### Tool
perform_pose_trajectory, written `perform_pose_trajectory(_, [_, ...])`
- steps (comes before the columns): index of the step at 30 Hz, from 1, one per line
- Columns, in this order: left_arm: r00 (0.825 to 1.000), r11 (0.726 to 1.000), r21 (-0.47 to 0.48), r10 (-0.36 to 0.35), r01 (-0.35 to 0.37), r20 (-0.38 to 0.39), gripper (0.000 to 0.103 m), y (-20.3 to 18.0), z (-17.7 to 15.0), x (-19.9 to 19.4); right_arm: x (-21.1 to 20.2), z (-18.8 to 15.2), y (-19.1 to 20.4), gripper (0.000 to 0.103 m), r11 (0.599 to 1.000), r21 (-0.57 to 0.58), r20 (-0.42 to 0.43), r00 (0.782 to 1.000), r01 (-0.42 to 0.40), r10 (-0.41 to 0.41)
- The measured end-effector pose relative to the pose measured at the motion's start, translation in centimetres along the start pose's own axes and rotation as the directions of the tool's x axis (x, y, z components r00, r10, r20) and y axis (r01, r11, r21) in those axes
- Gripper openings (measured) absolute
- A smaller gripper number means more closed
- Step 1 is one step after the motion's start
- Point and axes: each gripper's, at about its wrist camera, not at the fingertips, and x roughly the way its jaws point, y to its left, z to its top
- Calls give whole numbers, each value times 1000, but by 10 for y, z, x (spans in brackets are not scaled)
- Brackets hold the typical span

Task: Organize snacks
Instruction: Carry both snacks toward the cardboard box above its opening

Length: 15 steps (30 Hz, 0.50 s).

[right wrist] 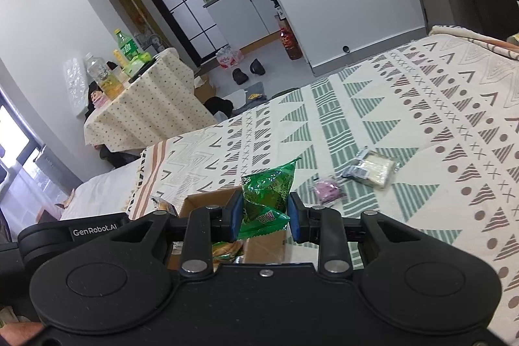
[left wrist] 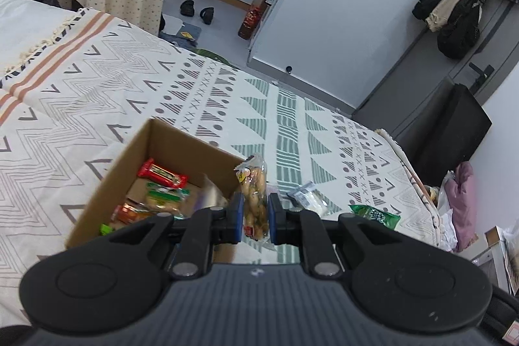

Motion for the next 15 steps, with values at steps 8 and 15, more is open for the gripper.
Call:
perform_pose_trajectory(8, [999, 998, -45, 36, -36, 1, 14, 32, 12, 3, 21, -3, 21, 29, 1000, -27, -42, 999, -11, 10])
perform_pose_trajectory(15, [998, 996, -73, 59, -59, -8, 14, 53, 18, 11, 38, -4, 33, 29, 999, -34, -65, 998, -23, 21])
